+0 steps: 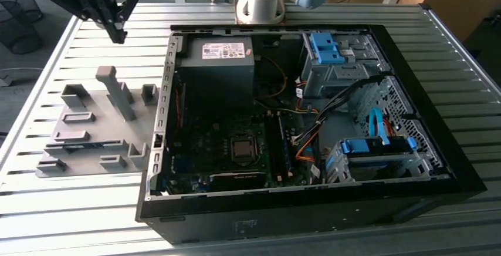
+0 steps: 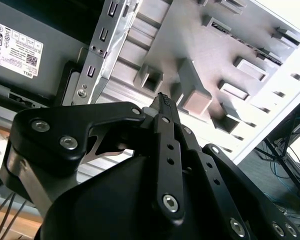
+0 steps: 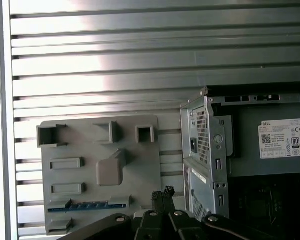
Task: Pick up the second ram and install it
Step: 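Reach for the second ram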
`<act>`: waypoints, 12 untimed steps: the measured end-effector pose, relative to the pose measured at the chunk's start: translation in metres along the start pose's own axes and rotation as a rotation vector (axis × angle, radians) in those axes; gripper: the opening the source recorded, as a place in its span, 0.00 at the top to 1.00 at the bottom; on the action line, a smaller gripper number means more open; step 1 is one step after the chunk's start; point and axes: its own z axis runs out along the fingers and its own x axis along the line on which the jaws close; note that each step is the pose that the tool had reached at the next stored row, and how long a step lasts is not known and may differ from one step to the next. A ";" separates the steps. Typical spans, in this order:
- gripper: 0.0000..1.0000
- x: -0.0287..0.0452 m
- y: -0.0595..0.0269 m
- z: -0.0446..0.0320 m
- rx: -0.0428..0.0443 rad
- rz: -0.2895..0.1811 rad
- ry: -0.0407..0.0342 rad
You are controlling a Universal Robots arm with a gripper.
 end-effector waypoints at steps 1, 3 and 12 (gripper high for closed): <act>0.90 0.0015 -0.0001 0.0000 -0.0001 0.000 0.0000; 0.90 0.0045 -0.0003 0.0000 -0.0001 0.000 0.0000; 0.90 0.0260 -0.0020 0.0000 -0.0001 0.000 0.0002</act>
